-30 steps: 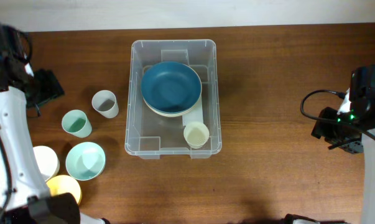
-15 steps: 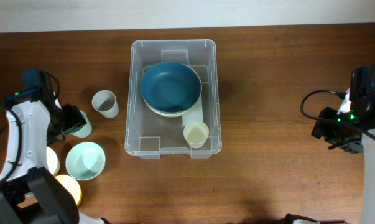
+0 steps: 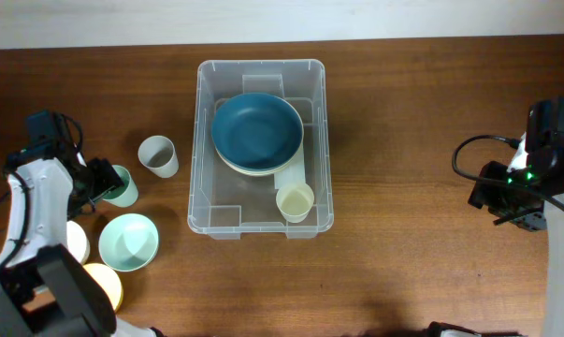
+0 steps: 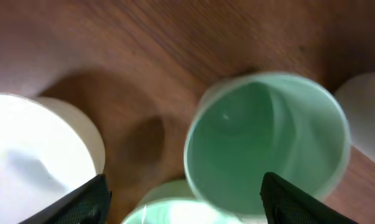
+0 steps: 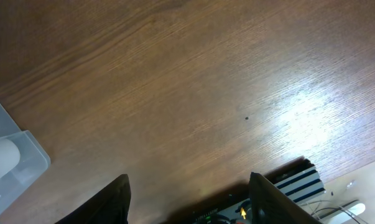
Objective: Pack container
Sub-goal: 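Move left gripper back to the mint-green cup and grasp it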
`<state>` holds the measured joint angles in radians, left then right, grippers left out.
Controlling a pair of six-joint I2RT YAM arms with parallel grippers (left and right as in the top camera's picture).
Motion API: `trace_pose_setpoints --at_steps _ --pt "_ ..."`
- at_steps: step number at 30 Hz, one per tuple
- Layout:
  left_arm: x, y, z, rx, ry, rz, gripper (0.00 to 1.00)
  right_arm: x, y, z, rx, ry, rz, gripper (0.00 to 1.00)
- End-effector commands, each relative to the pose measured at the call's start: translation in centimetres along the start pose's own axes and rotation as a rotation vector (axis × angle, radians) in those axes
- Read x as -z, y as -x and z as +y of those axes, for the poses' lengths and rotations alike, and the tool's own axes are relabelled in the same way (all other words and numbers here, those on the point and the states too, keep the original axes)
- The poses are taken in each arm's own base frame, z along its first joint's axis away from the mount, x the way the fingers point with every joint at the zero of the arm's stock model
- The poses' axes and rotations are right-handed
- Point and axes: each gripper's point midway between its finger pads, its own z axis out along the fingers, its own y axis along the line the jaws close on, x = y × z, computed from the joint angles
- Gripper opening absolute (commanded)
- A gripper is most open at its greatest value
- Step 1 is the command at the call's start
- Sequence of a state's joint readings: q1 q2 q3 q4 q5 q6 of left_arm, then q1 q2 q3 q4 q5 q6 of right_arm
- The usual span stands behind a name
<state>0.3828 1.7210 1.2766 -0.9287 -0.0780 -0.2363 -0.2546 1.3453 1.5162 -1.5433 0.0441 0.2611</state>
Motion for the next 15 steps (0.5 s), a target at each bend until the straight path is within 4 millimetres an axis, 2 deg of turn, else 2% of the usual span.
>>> trace_pose_setpoints --at_steps 1,4,7,10,13,15 --pt "-2.4 -0.4 0.0 0.003 0.006 0.041 0.79 0.3 -0.1 -0.3 -0.002 -0.01 -0.015 0.57" --pt "-3.7 0.3 -0.3 0.004 0.002 0.031 0.78 0.3 -0.1 -0.3 -0.002 -0.01 -0.015 0.57" --pt "-4.4 0.5 -0.5 0.004 -0.004 0.03 0.72 0.3 -0.1 -0.3 -0.002 -0.01 -0.015 0.57" --pt "-4.4 0.6 -0.6 0.004 -0.005 0.027 0.54 0.3 -0.1 -0.3 -0.002 -0.01 -0.015 0.57" --pt "-4.4 0.6 -0.6 0.004 -0.005 0.028 0.22 0.3 -0.1 -0.3 -0.002 -0.01 -0.015 0.57" --pt "-4.4 0.5 -0.6 0.004 -0.004 0.031 0.15 0.3 -0.1 -0.3 -0.001 -0.01 -0.015 0.57"
